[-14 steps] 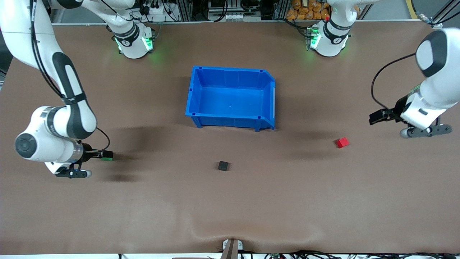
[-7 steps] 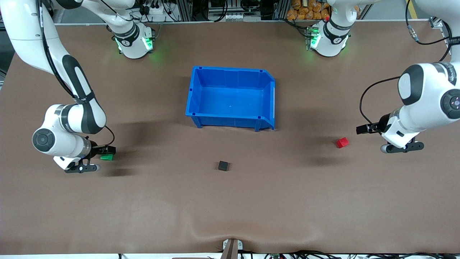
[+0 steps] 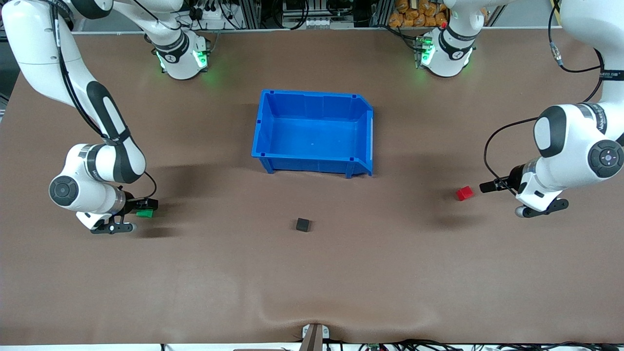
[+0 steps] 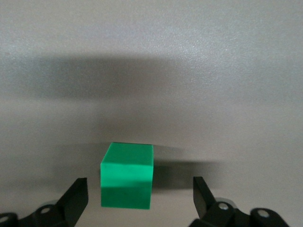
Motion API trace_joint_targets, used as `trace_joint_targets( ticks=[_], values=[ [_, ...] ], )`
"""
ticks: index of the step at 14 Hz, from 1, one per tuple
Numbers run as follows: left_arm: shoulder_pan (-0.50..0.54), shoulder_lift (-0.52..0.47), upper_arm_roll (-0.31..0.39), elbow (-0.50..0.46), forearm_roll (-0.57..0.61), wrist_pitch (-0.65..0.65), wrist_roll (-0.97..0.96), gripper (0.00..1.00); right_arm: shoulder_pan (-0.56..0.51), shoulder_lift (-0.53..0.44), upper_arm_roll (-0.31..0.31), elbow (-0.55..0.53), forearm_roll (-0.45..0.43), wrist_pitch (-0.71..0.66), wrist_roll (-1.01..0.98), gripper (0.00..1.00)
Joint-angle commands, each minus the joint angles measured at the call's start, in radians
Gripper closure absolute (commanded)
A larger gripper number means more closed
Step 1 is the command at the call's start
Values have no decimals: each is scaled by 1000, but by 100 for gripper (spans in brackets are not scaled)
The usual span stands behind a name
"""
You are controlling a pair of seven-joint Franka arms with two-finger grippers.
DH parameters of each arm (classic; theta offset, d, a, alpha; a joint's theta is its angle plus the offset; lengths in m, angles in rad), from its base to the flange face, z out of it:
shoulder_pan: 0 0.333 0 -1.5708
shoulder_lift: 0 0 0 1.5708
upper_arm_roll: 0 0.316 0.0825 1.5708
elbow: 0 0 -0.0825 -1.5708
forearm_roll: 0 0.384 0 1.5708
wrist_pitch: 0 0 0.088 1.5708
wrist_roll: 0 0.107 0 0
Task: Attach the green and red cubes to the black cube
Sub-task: 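Close the right gripper on the green cube while the left gripper grasps the red cube, then carry the green cube onto the black cube with the right gripper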
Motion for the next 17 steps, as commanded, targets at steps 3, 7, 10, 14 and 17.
trace_joint_targets(
  ticks=[3,7,10,14,17],
  values=[
    [-4,65,-4,2,-13,53,-35,2,-13,-2,11,8,-5,0,7,40],
    [9,127,-4,2,-13,104,-38,3,-18,-4,11,9,1,-3,7,97],
    [9,159,-4,-1,-13,132,-38,14,-16,-18,10,40,-11,-14,-11,100],
    [9,181,-6,0,-15,133,-38,21,-22,-18,7,178,-18,-169,-169,100],
    [6,190,-6,-1,-15,135,-38,21,-40,-11,7,276,-18,-244,-399,100]
  ],
)
